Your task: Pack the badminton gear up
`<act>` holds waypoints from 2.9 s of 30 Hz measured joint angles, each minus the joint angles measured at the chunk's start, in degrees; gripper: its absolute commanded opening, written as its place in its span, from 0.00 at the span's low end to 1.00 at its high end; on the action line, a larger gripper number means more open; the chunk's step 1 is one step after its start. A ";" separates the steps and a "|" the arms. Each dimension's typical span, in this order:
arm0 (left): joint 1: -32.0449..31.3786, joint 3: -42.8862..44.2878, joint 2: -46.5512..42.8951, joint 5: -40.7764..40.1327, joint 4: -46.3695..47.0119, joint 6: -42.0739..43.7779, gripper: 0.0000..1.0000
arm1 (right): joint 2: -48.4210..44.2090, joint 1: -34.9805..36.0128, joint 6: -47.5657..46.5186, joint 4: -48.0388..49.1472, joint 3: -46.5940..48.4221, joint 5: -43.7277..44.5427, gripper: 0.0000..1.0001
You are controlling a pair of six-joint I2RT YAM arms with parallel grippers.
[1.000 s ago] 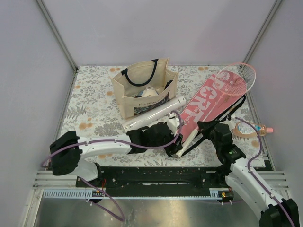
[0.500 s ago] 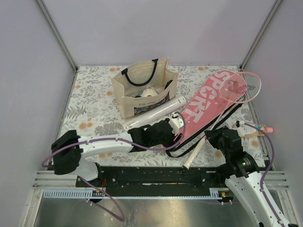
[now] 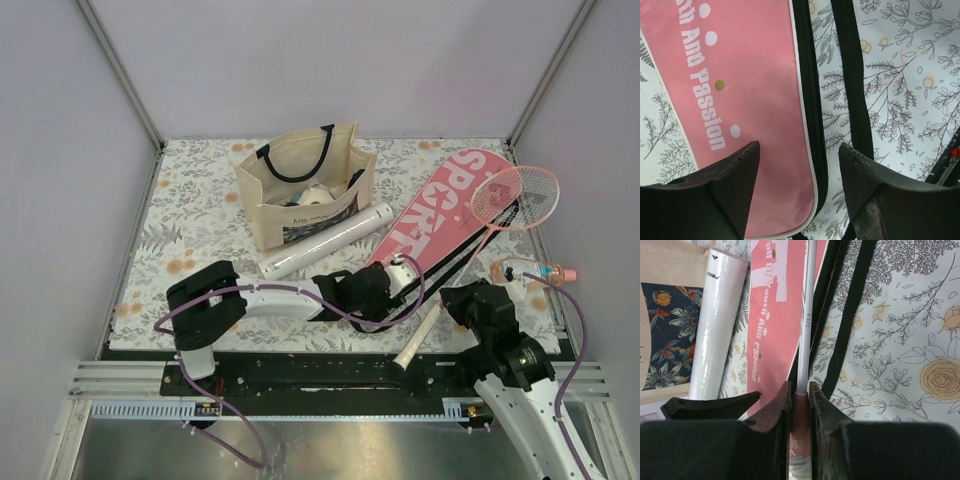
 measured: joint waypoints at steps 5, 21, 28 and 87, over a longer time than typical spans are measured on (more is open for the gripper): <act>-0.11 0.48 2.19 -0.42 1.29 1.01 0.56 | 0.00 0.00 -0.20 0.02 -0.02 0.02 0.00; 1.51 6.56 4.59 0.42 -2.03 -3.82 0.00 | 6.43 0.00 -1.07 -2.08 3.98 0.66 0.00; 9.35 6.75 0.52 8.50 -2.69 -13.73 0.00 | 8.33 -0.02 -1.25 -4.20 6.97 2.49 0.00; 14.71 6.75 -2.08 22.58 2.51 -25.94 0.00 | -0.44 -0.37 8.46 -3.54 2.49 -3.04 0.00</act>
